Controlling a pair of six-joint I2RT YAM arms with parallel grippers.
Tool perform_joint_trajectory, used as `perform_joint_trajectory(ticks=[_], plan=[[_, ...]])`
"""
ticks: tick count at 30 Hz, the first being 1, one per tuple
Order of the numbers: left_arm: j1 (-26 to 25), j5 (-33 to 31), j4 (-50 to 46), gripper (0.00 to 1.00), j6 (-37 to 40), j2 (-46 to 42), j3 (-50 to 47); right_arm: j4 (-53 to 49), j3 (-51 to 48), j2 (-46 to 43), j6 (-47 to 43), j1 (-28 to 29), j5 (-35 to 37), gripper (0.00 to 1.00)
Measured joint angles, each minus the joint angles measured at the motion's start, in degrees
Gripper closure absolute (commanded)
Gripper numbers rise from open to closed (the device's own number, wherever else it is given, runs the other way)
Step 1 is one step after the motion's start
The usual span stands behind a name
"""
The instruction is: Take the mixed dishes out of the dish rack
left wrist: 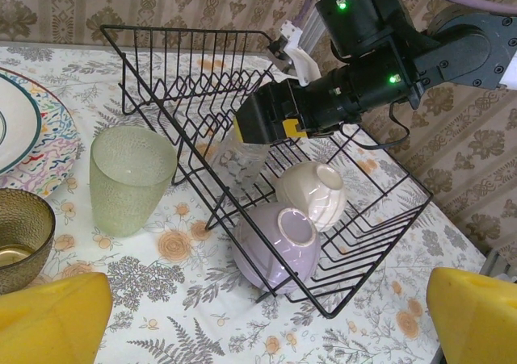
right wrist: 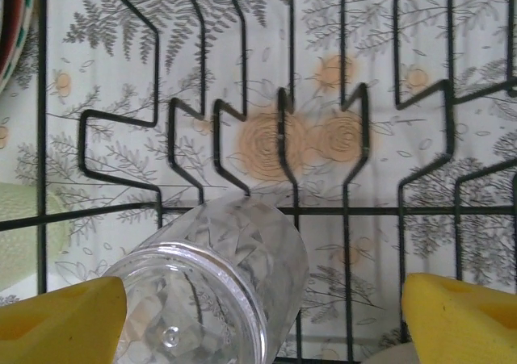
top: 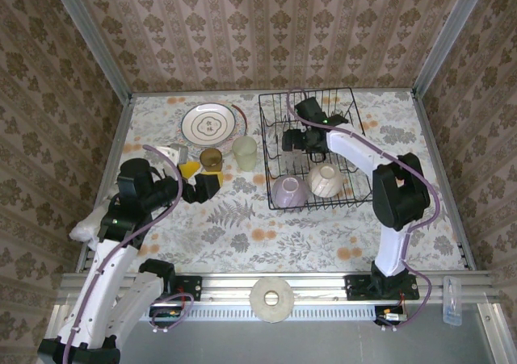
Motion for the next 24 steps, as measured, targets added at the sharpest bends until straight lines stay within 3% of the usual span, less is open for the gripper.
perform_joint_trajectory(ticks=[6, 10, 16, 24], plan=[[0.0, 0.1, 0.3, 0.0, -0.2, 0.2, -0.1, 0.0, -2.2, -2.1, -0.2, -0.7, 0.8, 0.09], [0.0, 1.6, 1.1, 0.0, -0.8, 0.6, -0.3, -0.5, -3.3, -4.2, -0.9, 0.0, 1.3, 0.0], [0.0, 3.1, 1.9, 0.0, -1.5, 1.3, -0.4, -0.9, -1.7, -5.7, -2.3, 1.8, -0.3, 0.0], [0.0, 3.6, 2.1, 0.0, -1.7, 1.2, -0.7, -3.5, 3.8, -0.1, -4.2, 2.1, -1.3, 0.0]])
